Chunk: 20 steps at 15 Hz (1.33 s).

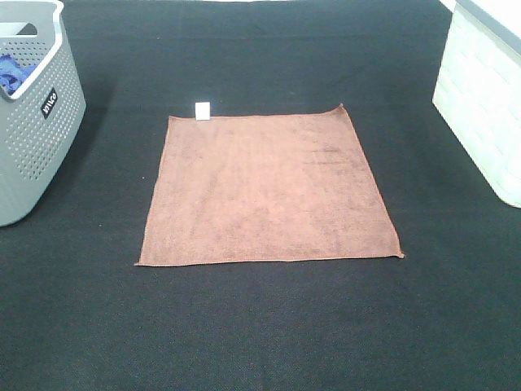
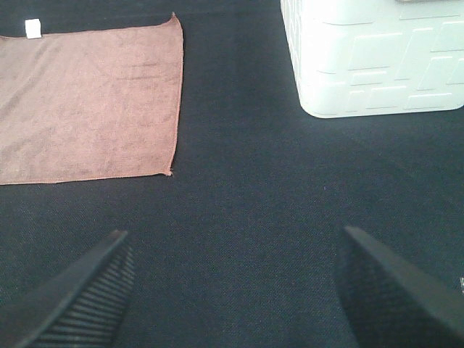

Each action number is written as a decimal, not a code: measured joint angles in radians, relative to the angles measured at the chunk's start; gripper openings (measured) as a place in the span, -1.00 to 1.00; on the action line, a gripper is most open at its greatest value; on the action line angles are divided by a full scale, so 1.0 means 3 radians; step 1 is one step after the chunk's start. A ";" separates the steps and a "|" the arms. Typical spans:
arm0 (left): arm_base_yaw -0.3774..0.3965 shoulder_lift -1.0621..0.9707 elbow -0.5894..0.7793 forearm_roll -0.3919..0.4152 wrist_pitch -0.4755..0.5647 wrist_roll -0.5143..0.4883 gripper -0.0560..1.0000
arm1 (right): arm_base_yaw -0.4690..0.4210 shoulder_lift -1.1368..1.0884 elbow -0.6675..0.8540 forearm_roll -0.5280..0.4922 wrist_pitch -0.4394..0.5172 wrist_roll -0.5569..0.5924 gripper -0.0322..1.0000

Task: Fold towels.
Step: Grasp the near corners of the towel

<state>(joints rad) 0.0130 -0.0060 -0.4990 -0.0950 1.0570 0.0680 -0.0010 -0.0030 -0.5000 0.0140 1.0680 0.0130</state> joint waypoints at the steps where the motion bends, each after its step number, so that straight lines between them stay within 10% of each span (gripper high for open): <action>1: 0.0000 0.0000 0.0000 0.0000 0.0000 0.0000 0.38 | 0.0000 0.0000 0.0000 0.0000 0.0000 0.0000 0.47; 14: 0.0000 0.0000 -0.0017 -0.0007 -0.0037 0.0000 0.38 | 0.0000 0.0000 -0.0003 0.0000 -0.0007 0.0000 0.47; 20: 0.0000 0.0417 0.0120 -0.0323 -0.1513 0.0000 0.38 | 0.0000 0.0723 -0.0077 0.0033 -0.0793 0.0000 0.47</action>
<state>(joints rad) 0.0130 0.1190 -0.4630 -0.1920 0.6030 0.0680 -0.0010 0.2140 -0.5230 0.0240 0.8300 0.0130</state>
